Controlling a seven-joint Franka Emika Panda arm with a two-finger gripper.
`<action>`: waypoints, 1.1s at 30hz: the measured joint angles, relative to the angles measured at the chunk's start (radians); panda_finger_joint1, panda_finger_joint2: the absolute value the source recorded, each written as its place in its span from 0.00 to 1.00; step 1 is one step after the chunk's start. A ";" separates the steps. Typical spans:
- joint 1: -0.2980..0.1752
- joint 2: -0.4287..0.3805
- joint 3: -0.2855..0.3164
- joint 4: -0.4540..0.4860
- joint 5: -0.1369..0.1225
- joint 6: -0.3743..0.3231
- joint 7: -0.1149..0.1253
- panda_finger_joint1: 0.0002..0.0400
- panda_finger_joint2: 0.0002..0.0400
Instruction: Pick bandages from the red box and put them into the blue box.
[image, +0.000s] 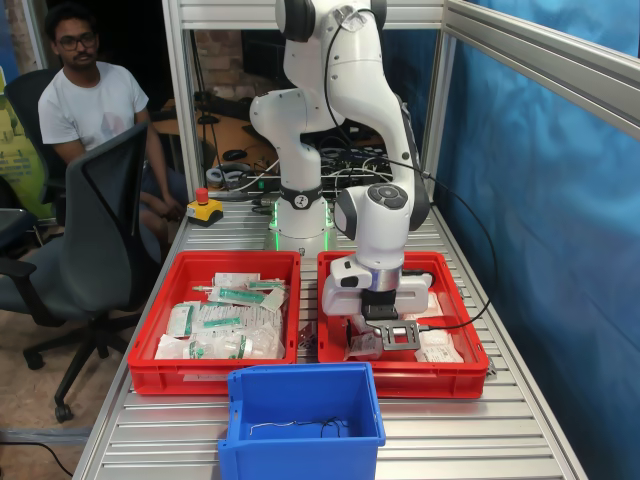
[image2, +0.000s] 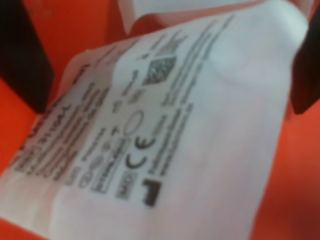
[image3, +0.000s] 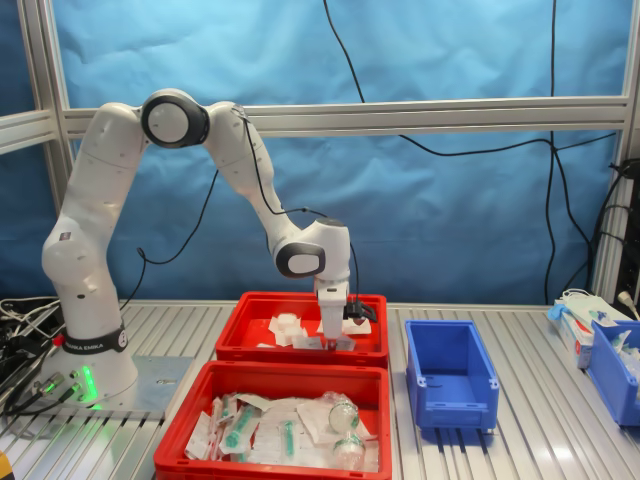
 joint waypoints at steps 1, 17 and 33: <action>0.000 0.002 0.000 0.000 0.000 0.000 0.000 1.00 1.00; 0.000 0.015 0.000 0.000 0.000 0.002 0.000 1.00 1.00; 0.000 0.015 0.000 0.000 0.000 0.003 0.000 0.98 0.98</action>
